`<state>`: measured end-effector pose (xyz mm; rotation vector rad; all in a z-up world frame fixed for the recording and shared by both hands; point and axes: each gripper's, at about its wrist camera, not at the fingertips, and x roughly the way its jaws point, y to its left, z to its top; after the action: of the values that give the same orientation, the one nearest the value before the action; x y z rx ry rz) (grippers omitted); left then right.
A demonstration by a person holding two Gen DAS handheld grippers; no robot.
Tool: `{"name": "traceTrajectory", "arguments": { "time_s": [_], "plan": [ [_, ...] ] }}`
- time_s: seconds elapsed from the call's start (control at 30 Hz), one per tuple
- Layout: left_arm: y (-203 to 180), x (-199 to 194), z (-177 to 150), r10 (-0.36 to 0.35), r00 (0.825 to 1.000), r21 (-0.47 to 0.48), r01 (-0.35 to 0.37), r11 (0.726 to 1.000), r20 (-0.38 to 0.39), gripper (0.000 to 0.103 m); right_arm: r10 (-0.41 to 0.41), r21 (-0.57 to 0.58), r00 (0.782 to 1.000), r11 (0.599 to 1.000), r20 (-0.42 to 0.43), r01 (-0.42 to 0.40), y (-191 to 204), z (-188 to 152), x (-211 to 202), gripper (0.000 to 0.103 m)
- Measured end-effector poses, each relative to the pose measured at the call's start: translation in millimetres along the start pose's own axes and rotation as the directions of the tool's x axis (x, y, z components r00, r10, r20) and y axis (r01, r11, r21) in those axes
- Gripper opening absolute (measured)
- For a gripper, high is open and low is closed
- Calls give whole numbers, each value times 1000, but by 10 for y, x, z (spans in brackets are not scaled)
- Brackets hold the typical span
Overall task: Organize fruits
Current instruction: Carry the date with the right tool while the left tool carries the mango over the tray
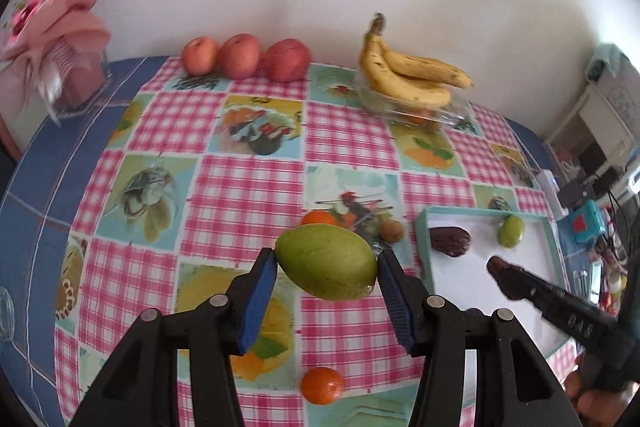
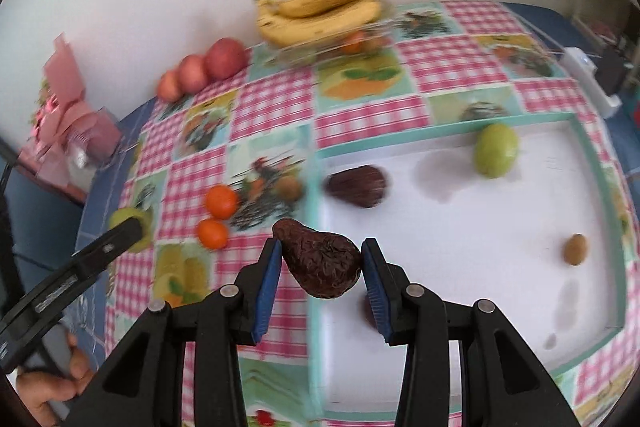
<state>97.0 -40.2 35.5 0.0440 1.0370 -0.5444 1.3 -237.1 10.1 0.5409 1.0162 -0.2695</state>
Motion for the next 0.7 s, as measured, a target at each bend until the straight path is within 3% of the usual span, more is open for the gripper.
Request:
{"name": "traceTrajectory", "arguments": {
  "time_s": [0.27, 0.53, 0.7],
  "plan": [
    [-626, 75, -44, -45, 999, 147, 48, 988, -20, 55, -97, 120, 994, 989, 49, 91, -578, 108, -219, 43],
    [-1333, 242, -214, -78, 993, 312, 101, 945, -86, 55, -173, 213, 981, 966, 93, 150, -1033, 119, -473, 43],
    [-1512, 363, -267, -83, 991, 346, 113, 931, -102, 55, -199, 252, 974, 953, 110, 166, -1203, 107, -578, 43]
  ]
}}
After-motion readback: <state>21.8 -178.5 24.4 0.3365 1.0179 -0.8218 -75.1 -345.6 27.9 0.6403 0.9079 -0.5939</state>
